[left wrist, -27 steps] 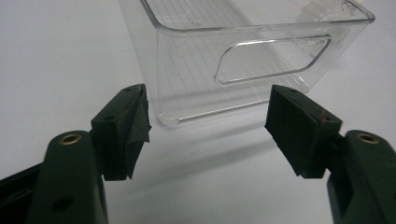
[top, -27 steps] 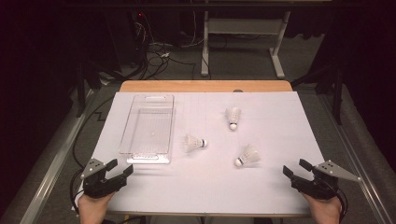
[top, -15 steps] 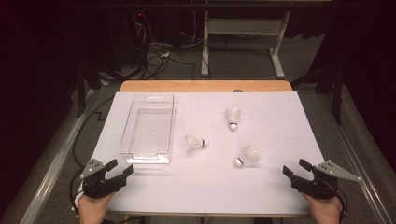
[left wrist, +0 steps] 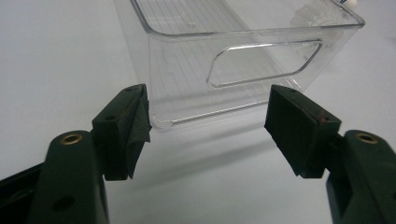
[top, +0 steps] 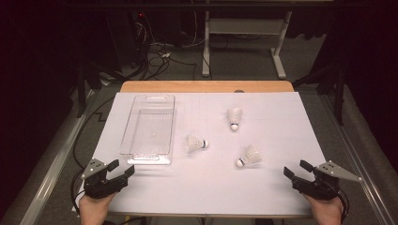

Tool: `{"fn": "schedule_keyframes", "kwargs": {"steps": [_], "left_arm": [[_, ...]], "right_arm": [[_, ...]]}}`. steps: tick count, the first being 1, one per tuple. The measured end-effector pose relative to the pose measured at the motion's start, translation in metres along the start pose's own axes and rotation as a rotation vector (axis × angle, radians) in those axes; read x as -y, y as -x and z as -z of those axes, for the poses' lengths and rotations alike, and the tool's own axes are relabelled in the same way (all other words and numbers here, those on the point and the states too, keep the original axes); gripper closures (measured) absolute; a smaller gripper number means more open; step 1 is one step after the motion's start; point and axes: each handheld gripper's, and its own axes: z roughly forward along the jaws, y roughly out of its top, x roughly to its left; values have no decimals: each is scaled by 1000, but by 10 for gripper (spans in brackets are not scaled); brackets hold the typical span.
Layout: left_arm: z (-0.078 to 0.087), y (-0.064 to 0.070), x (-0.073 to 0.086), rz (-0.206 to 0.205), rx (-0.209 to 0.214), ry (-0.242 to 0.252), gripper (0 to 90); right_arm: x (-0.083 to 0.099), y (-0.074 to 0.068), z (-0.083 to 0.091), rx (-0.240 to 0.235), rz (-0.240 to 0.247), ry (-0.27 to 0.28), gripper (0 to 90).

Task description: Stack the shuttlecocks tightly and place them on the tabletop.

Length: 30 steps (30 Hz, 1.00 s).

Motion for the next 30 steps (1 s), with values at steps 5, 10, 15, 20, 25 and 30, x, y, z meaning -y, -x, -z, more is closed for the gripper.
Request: {"fn": "schedule_keyframes", "kwargs": {"steps": [5, 10, 15, 20, 25, 30], "left_arm": [[-2, 5, -1, 3, 8, -7, 325], [-3, 11, -3, -4, 18, -11, 325], [-6, 14, -4, -22, 23, -31, 326], [-5, 16, -5, -29, 31, -29, 325], [-7, 21, -7, -36, 41, -36, 326], [-7, 25, -10, -41, 52, -36, 328]], "right_arm": [[0, 0, 0, -7, -1, 3, 273], [0, 0, -1, -13, 0, 3, 273], [0, 0, -1, -18, 3, -1, 273], [0, -1, -1, -15, 1, -1, 272], [0, -1, -1, -12, -2, -2, 272], [0, -1, -1, -12, 2, -5, 272]]}}
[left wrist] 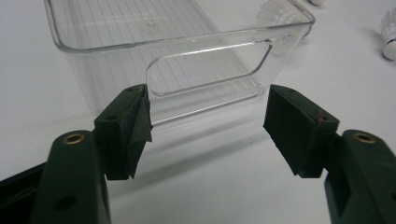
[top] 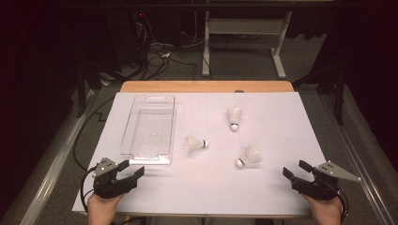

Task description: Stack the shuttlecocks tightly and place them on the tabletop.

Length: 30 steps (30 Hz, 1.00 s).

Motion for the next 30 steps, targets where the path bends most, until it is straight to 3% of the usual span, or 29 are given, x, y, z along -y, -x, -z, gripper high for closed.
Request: {"fn": "schedule_keyframes", "kwargs": {"steps": [30], "left_arm": [[-11, 23, -4, -26, 72, -20, 332]], "right_arm": [[0, -1, -1, 1, 4, -4, 272]]}}
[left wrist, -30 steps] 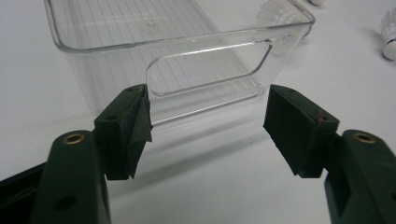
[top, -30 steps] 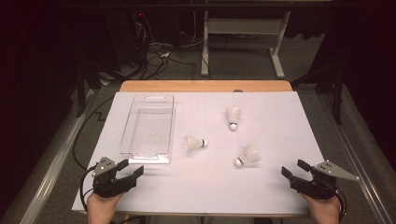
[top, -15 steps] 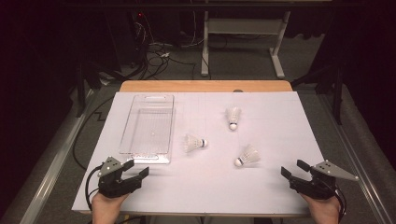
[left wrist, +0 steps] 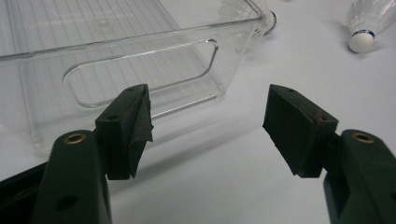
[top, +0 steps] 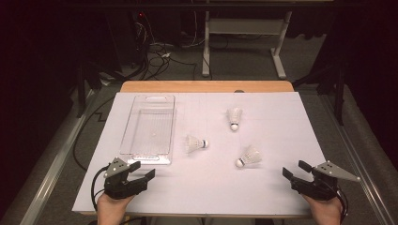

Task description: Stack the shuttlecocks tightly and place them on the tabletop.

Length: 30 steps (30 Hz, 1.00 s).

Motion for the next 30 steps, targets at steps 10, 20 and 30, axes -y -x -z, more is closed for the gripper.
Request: {"fn": "schedule_keyframes", "kwargs": {"steps": [10, 20, 30], "left_arm": [[-2, 7, -1, -9, 16, -5, 333], [-6, 13, -2, -25, 25, -18, 333], [-10, 18, -2, -38, 36, -26, 335]], "right_arm": [[0, 0, 0, -5, -3, -5, 273], [0, 1, -1, -9, -7, -12, 274], [0, 1, 0, -11, -1, -7, 268]]}}
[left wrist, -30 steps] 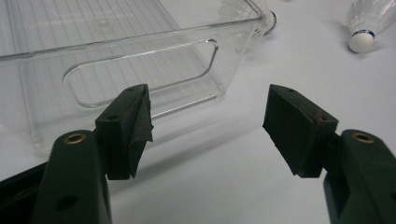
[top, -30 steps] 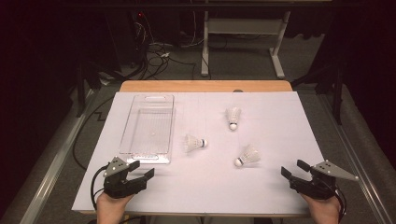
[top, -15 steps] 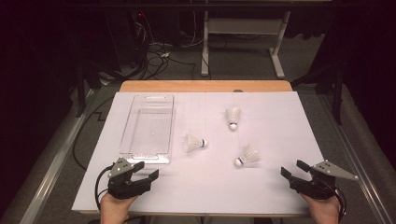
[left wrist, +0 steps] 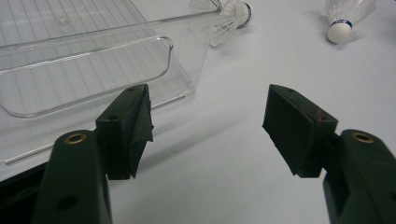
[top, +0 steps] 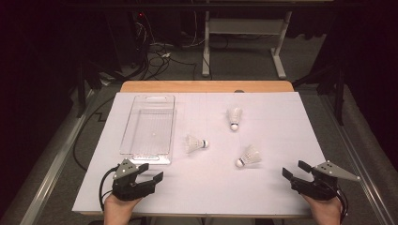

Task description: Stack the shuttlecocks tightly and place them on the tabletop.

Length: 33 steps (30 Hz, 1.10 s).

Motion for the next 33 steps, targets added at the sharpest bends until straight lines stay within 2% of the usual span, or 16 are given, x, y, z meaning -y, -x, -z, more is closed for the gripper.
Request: {"fn": "schedule_keyframes", "kwargs": {"steps": [18, 33], "left_arm": [[-8, 14, -2, -20, 35, -14, 338], [-21, 27, -5, -38, 65, -35, 340]], "right_arm": [[0, -1, 0, -9, 2, -3, 270], [0, -1, 0, -10, 5, -1, 274]]}}
